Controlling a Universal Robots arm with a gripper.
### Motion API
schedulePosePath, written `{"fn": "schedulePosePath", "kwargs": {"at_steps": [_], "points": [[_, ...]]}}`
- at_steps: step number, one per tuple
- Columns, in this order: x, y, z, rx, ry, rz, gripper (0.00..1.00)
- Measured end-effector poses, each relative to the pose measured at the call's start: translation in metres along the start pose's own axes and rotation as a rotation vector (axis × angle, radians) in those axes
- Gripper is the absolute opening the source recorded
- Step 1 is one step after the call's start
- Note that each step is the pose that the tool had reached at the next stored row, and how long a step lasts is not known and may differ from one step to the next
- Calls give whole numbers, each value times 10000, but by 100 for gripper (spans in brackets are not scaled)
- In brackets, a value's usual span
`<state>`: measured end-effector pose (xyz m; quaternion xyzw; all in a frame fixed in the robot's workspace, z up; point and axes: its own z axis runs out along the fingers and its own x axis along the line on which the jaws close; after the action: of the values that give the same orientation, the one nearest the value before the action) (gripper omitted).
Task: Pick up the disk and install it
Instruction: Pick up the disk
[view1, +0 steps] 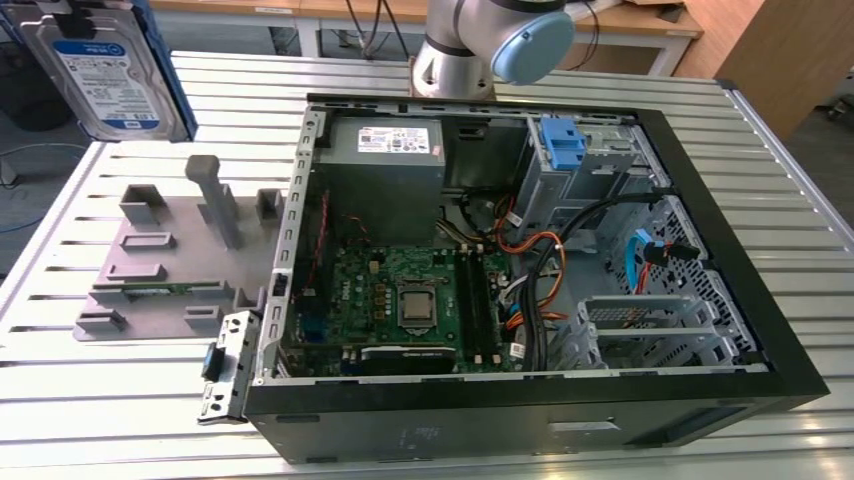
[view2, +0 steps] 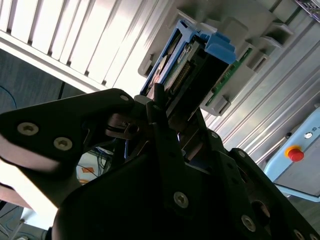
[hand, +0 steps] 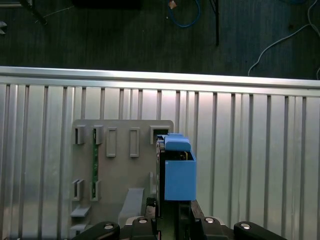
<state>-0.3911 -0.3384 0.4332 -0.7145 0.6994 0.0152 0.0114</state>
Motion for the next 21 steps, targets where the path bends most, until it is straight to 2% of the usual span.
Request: {"fn": "schedulePosePath", "kwargs": {"at_steps": [12,21], "points": [[-4,1,-105,0,0,0,35],[-5,1,-123,-1,1,0,35]]}}
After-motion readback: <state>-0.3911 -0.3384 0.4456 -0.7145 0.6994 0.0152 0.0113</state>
